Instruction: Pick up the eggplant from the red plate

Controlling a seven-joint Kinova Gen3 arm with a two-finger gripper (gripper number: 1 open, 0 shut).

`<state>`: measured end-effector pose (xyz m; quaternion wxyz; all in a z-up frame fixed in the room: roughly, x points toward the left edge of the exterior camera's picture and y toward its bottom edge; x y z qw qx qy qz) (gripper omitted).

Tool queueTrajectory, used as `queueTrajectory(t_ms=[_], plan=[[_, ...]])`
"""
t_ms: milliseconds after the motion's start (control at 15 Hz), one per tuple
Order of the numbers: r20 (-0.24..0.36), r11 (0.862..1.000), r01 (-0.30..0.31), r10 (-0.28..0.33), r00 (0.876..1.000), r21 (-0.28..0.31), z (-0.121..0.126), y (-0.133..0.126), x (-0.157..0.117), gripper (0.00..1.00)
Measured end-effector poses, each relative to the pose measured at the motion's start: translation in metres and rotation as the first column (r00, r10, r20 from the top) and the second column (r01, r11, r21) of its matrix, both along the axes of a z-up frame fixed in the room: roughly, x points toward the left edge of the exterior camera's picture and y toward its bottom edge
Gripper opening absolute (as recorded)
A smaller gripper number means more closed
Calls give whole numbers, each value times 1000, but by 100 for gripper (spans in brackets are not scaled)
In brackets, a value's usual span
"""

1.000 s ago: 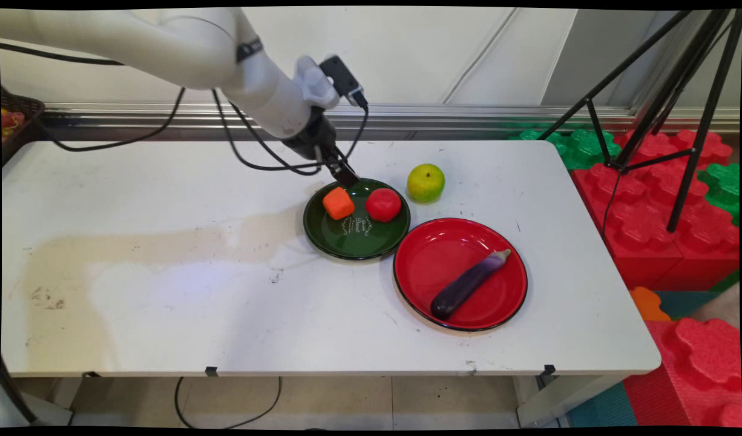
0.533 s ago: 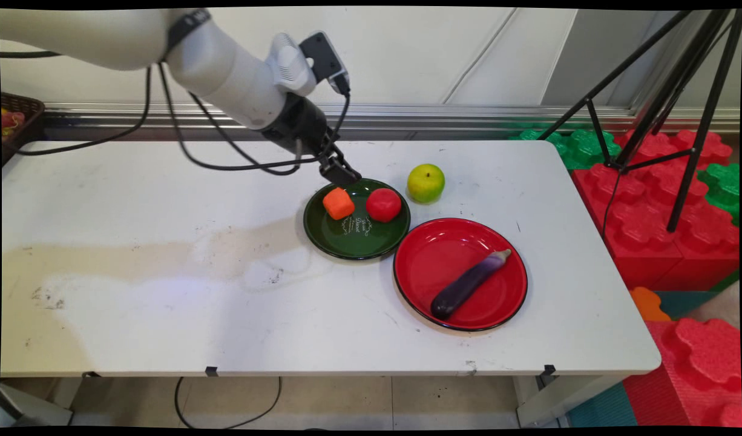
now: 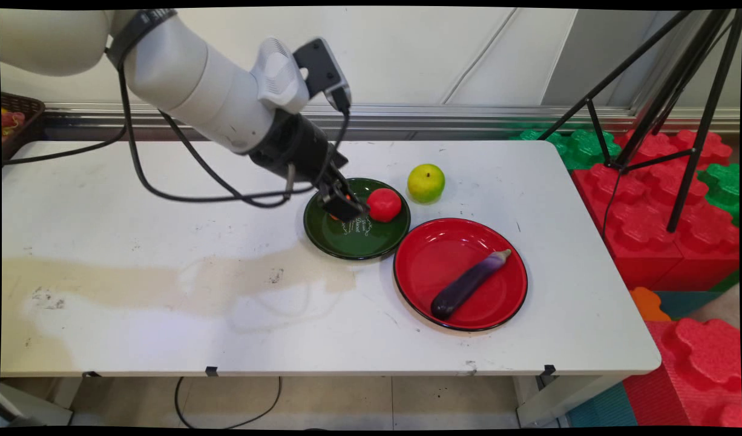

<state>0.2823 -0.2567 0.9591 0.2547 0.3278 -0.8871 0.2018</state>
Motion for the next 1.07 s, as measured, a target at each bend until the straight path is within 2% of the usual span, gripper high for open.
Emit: queueTrajectory(t_ms=[267,533,800,1067], plan=[[-1,1000,14,-13,1000,20,0,9,-24,100],[-7,999,13,-13,1000,41,-5,2,-61,100],[-2,998,3,-3,1000,70,-20,-16,-101,100],[2,994,-14,14,1000,109,-46,-39,-135,100]])
